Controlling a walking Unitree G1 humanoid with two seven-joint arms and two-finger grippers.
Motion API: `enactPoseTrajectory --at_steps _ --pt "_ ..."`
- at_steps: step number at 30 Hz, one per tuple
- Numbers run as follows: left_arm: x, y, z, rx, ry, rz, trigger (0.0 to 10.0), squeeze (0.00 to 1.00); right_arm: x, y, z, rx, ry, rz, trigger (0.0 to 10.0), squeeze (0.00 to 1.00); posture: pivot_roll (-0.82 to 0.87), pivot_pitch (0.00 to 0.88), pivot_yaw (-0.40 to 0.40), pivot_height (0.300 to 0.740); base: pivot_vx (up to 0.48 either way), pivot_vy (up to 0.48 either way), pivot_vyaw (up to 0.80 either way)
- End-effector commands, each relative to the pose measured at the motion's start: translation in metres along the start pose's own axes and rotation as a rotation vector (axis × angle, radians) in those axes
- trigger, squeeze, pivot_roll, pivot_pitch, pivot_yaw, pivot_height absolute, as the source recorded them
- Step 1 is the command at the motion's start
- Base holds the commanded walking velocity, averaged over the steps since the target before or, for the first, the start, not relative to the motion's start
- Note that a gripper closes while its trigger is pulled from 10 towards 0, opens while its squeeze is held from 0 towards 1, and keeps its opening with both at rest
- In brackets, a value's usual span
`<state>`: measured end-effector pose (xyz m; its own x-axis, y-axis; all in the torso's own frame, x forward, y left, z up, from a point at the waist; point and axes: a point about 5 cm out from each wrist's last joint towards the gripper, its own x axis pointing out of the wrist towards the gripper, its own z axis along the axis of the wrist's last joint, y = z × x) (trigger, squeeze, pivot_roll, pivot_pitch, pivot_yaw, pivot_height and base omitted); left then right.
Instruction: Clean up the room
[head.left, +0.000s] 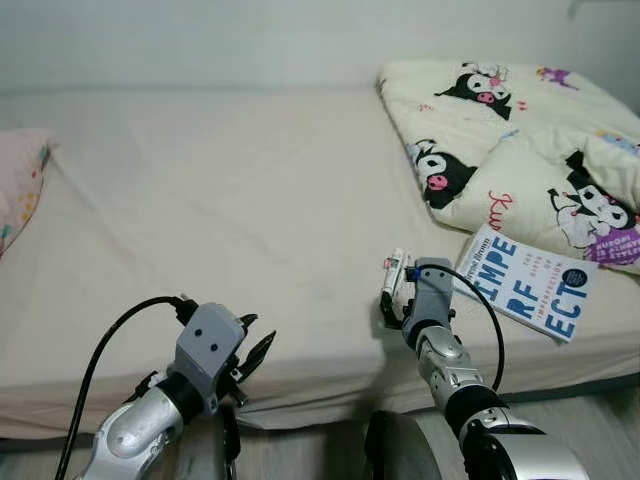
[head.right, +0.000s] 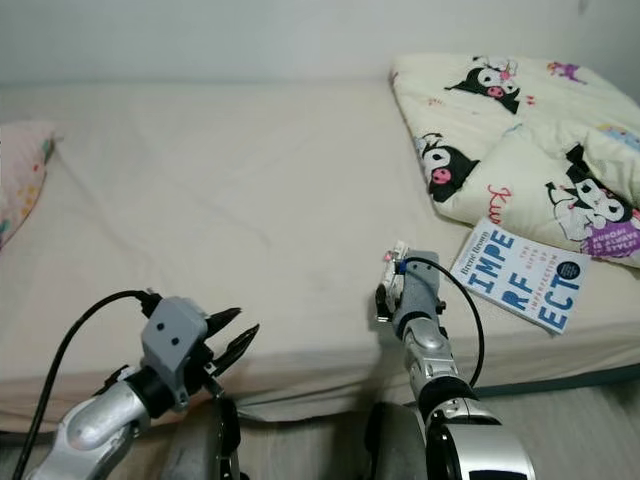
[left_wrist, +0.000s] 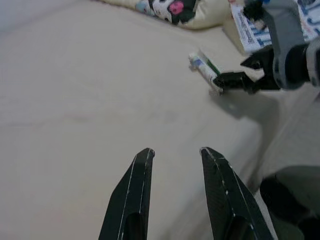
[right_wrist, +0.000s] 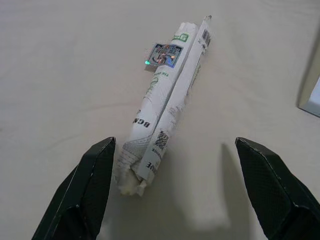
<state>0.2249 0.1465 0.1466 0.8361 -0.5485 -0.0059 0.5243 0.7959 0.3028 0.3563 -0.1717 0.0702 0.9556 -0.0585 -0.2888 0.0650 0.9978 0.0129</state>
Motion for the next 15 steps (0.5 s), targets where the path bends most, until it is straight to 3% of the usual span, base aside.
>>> enactPoseTrajectory --at_steps 1,4,5,6,7,8,9,10,15 --pt "-0.0052 -0.0038 0.0008 -0.003 0.021 -0.059 10.0 0.0 -0.0001 -0.0013 -0.005 -0.005 0.037 -0.003 10.0 0.0 0.27 0.267 -0.092 0.581 0.0 0.0 0.0" --pt "-0.0051 -0.007 0.0019 -0.003 0.021 -0.093 10.0 0.0 0.0003 -0.0008 -0.0054 -0.015 0.054 -0.002 10.0 0.0 0.27 0.26 -0.095 0.581 0.0 0.0 0.0" --pt "-0.0045 -0.0102 0.0029 -0.002 0.023 -0.118 10.0 0.0 0.0005 -0.0015 -0.0061 -0.024 0.067 -0.005 5.5 0.0 0.27 0.257 -0.096 0.581 0.0 0.0 0.0" --pt "-0.0045 -0.0102 0.0029 -0.002 0.023 -0.118 10.0 0.0 0.0005 -0.0015 -0.0061 -0.024 0.067 -0.005 5.5 0.0 0.27 0.257 -0.096 0.581 0.0 0.0 0.0" --pt "-0.0041 -0.0121 0.0035 -0.002 0.024 -0.131 10.0 0.0 0.0006 -0.0021 -0.0065 -0.028 0.074 -0.008 4.6 0.0 0.27 0.257 -0.096 0.581 0.0 0.0 0.0" --pt "-0.0033 -0.0129 0.0035 -0.002 0.025 -0.13 10.0 0.0 0.0004 -0.0041 -0.0072 -0.02 0.078 -0.018 1.5 0.0 0.27 0.254 -0.099 0.581 0.0 0.0 0.0" --pt "-0.0033 -0.0129 0.0035 -0.002 0.025 -0.13 10.0 0.0 0.0004 -0.0041 -0.0072 -0.02 0.078 -0.018 1.5 0.0 0.27 0.254 -0.099 0.581 0.0 0.0 0.0" --pt "-0.003 -0.0131 0.0038 -0.001 0.027 -0.123 10.0 0.0 0.0002 -0.0063 -0.0079 -0.011 0.081 -0.026 0.0 0.0 0.27 0.249 -0.098 0.581 0.0 0.0 0.0" --pt "-0.0031 -0.0124 0.004 -0.002 0.034 -0.115 10.0 0.0 -0.0004 -0.0102 -0.0092 0.002 0.085 -0.036 0.0 0.0 0.27 0.248 -0.096 0.581 0.0 0.0 0.0"
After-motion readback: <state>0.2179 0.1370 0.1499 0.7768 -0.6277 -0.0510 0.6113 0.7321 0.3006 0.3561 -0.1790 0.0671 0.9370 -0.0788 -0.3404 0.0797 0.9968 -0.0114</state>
